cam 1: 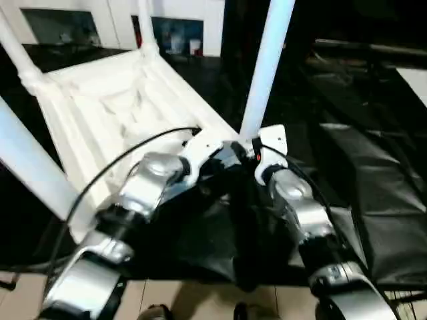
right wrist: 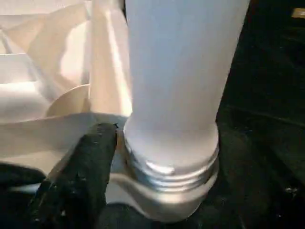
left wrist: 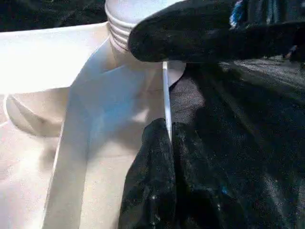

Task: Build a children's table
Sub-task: Rotate leg to tighten

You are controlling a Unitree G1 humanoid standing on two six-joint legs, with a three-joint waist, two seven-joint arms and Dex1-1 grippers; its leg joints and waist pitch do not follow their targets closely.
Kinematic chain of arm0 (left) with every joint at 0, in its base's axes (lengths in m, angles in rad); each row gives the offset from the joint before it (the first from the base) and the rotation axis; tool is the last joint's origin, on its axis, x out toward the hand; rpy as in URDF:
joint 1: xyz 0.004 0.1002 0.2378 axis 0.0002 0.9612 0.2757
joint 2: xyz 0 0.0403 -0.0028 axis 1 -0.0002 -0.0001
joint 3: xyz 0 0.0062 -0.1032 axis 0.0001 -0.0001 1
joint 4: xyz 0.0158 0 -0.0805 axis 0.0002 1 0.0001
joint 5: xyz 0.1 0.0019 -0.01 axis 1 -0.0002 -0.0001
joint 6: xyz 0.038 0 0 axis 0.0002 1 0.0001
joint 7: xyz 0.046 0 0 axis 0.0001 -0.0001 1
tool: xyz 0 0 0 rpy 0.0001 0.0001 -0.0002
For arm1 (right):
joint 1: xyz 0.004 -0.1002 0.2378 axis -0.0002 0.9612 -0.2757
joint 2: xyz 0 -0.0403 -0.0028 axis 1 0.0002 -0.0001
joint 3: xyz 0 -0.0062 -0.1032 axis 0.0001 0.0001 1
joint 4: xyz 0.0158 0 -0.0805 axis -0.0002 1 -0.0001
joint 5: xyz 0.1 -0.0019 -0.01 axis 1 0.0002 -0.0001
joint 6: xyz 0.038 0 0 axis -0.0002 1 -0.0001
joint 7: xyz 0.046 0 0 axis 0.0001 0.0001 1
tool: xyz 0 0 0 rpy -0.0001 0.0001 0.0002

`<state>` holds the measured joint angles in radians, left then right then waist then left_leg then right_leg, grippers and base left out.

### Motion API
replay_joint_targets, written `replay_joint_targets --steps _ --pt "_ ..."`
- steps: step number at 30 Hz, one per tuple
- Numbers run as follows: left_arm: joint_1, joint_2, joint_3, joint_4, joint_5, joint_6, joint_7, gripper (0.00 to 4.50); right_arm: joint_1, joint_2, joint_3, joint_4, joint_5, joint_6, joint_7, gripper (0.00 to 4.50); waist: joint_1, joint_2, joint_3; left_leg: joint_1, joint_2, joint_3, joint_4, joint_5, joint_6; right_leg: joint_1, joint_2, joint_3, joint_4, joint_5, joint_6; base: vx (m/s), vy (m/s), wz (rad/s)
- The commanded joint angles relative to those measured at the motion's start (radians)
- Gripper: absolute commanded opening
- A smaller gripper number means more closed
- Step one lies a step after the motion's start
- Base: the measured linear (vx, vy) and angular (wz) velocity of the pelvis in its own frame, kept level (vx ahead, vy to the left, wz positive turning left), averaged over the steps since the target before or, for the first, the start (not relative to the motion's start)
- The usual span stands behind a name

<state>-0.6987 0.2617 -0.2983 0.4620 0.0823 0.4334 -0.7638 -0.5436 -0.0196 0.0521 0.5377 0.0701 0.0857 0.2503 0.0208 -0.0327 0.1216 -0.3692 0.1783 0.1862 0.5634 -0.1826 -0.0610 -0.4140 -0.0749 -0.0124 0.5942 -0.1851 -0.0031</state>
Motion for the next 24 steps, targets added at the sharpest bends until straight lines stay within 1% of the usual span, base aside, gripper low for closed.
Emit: replay_joint_targets --steps 1,3,4,5,6,7,8,9,10,11,13,14,15,16,17,18,19,20,21,22,24 --pt "0.065 0.032 -0.066 0.035 0.031 0.029 -0.044 0.0 0.025 -0.018 0.046 -0.056 0.026 0.033 0.072 3.77 0.004 0.004 -0.055 0.004 0.04 -0.012 -0.069 -0.164 0.046 0.045 -0.051 0.033 -0.062 -0.111 -0.218 0.0 0.0 0.0" --pt "0.082 0.057 -0.067 0.005 0.024 0.031 -0.071 0.0 0.042 -0.055 0.047 -0.117 0.048 0.057 0.124 3.94 0.004 0.004 -0.056 0.003 0.039 -0.01 -0.064 -0.107 0.065 0.049 -0.047 0.032 -0.054 -0.018 -0.237 0.0 0.0 0.0" --pt "0.091 0.073 -0.068 -0.011 0.021 0.025 -0.089 0.0 0.054 -0.081 0.049 -0.154 0.06 0.08 0.168 4.07 0.003 0.006 -0.055 0.003 0.04 -0.01 -0.064 -0.097 0.074 0.049 -0.046 0.031 -0.052 0.006 -0.246 0.0 0.0 0.0" --pt "0.097 0.086 -0.069 -0.024 0.019 0.014 -0.107 0.0 0.065 -0.105 0.052 -0.185 0.069 0.098 0.206 4.07 0.001 0.003 -0.056 0.003 0.04 -0.008 -0.062 -0.098 0.077 0.049 -0.045 0.031 -0.051 0.011 -0.251 0.0 0.0 0.0" --pt "0.114 0.12 -0.072 -0.058 0.011 -0.007 -0.15 0.0 0.093 -0.179 0.069 -0.25 0.082 0.13 0.313 4.21 0.003 0.005 -0.053 0.004 0.04 -0.008 -0.062 -0.108 0.082 0.049 -0.045 0.032 -0.052 0.006 -0.254 0.0 0.0 0.0" --pt "0.118 0.129 -0.072 -0.068 0.009 -0.013 -0.162 0.0 0.101 -0.2 0.074 -0.268 0.085 0.139 0.343 4.21 0.005 0.005 -0.052 0.003 0.042 -0.009 -0.063 -0.115 0.083 0.051 -0.045 0.031 -0.053 0.001 -0.251 0.0 0.0 0.0" --pt "0.135 0.163 -0.073 -0.107 -0.006 -0.005 -0.212 0.0 0.128 -0.274 0.084 -0.322 0.095 0.153 0.439 4.21 0.007 0.004 -0.051 0.005 0.044 -0.008 -0.063 -0.116 0.088 0.051 -0.045 0.032 -0.052 0.002 -0.249 0.0 0.0 0.0" --pt "0.135 0.163 -0.073 -0.107 -0.006 -0.005 -0.212 0.0 0.128 -0.274 0.084 -0.322 0.095 0.153 0.439 4.21 0.01 0.005 -0.049 0.008 0.046 -0.006 -0.063 -0.125 0.089 0.047 -0.046 0.034 -0.054 -0.013 -0.25 0.0 0.0 0.0" --pt "0.144 0.185 -0.077 -0.124 -0.015 -0.024 -0.25 0.0 0.14 -0.313 0.086 -0.344 0.103 0.147 0.492 4.21 0.009 0.008 -0.047 0.007 0.045 -0.006 -0.064 -0.135 0.086 0.044 -0.047 0.033 -0.056 -0.031 -0.254 0.0 0.0 0.0" --pt "0.157 0.211 -0.08 -0.152 -0.034 -0.027 -0.298 0.0 0.152 -0.357 0.089 -0.365 0.116 0.141 0.552 4.21 0.009 0.006 -0.046 0.008 0.045 -0.005 -0.066 -0.16 0.078 0.044 -0.047 0.033 -0.062 -0.078 -0.252 0.0 0.0 0.0" --pt "0.183 0.256 -0.091 -0.213 -0.077 -0.059 -0.4 0.0 0.161 -0.405 0.095 -0.383 0.135 0.132 0.62 4.21 0.009 0.007 -0.043 0.009 0.049 -0.005 -0.069 -0.186 0.067 0.042 -0.051 0.034 -0.065 -0.147 -0.246 0.0 0.0 0.0" --pt "0.185 0.261 -0.092 -0.222 -0.083 -0.056 -0.411 0.0 0.161 -0.409 0.096 -0.384 0.137 0.131 0.627 4.21 0.009 0.007 -0.044 0.01 0.049 -0.005 -0.068 -0.188 0.065 0.041 -0.052 0.035 -0.066 -0.155 -0.247 0.0 0.0 0.0" --pt "0.199 0.287 -0.099 -0.26 -0.108 -0.052 -0.466 0.0 0.158 -0.428 0.106 -0.384 0.138 0.121 0.663 4.21 0.01 0.009 -0.046 0.012 0.051 -0.002 -0.068 -0.174 0.062 0.039 -0.05 0.035 -0.063 -0.146 -0.251 0.0 0.0 0.0" --pt "0.202 0.295 -0.102 -0.271 -0.112 -0.053 -0.48 0.0 0.157 -0.435 0.112 -0.389 0.139 0.126 0.677 4.21 0.009 0.008 -0.046 0.012 0.051 -0.002 -0.067 -0.164 0.063 0.039 -0.049 0.035 -0.061 -0.132 -0.254 0.0 0.0 0.0" --pt "0.203 0.299 -0.104 -0.275 -0.112 -0.056 -0.485 0.0 0.155 -0.44 0.116 -0.391 0.139 0.129 0.684 4.21 0.01 0.007 -0.047 0.015 0.05 0.003 -0.064 -0.142 0.07 0.037 -0.046 0.036 -0.058 -0.099 -0.261 0.0 0.0 0.0" --pt "0.202 0.299 -0.103 -0.276 -0.112 -0.057 -0.484 0.0 0.15 -0.443 0.127 -0.389 0.136 0.124 0.701 4.21 0.012 0.01 -0.048 0.016 0.05 0.005 -0.061 -0.122 0.079 0.038 -0.045 0.035 -0.053 -0.057 -0.272 0.0 0.0 0.0" --pt "0.199 0.299 -0.103 -0.277 -0.113 -0.053 -0.483 0.0 0.14 -0.442 0.141 -0.379 0.131 0.115 0.718 4.21 0.013 0.009 -0.048 0.016 0.05 0.006 -0.06 -0.108 0.085 0.037 -0.045 0.034 -0.051 -0.035 -0.279 0.0 0.0 0.0" --pt "0.199 0.3 -0.103 -0.279 -0.114 -0.051 -0.485 0.0 0.136 -0.441 0.145 -0.378 0.132 0.116 0.724 4.21 0.012 0.009 -0.048 0.013 0.049 0.006 -0.061 -0.105 0.086 0.04 -0.045 0.034 -0.049 -0.031 -0.281 0.0 0.0 0.0" --pt "0.197 0.301 -0.104 -0.28 -0.114 -0.051 -0.487 0.0 0.128 -0.438 0.153 -0.373 0.132 0.116 0.734 4.21 0.011 0.004 -0.047 0.012 0.048 0.006 -0.06 -0.108 0.086 0.041 -0.046 0.034 -0.05 -0.036 -0.279 0.0 0.0 0.0" --pt "0.195 0.301 -0.104 -0.281 -0.113 -0.051 -0.488 0.0 0.125 -0.436 0.157 -0.371 0.132 0.115 0.738 4.21 0.012 0.006 -0.047 0.012 0.049 0.005 -0.061 -0.118 0.084 0.041 -0.048 0.034 -0.051 -0.058 -0.276 0.0 0.0 0.0" --pt "0.191 0.298 -0.103 -0.275 -0.11 -0.053 -0.487 0.0 0.119 -0.426 0.168 -0.366 0.131 0.115 0.759 4.21 0.012 0.005 -0.049 0.014 0.049 0.006 -0.059 -0.116 0.084 0.04 -0.049 0.035 -0.051 -0.062 -0.277 0.0 0.0 0.0"
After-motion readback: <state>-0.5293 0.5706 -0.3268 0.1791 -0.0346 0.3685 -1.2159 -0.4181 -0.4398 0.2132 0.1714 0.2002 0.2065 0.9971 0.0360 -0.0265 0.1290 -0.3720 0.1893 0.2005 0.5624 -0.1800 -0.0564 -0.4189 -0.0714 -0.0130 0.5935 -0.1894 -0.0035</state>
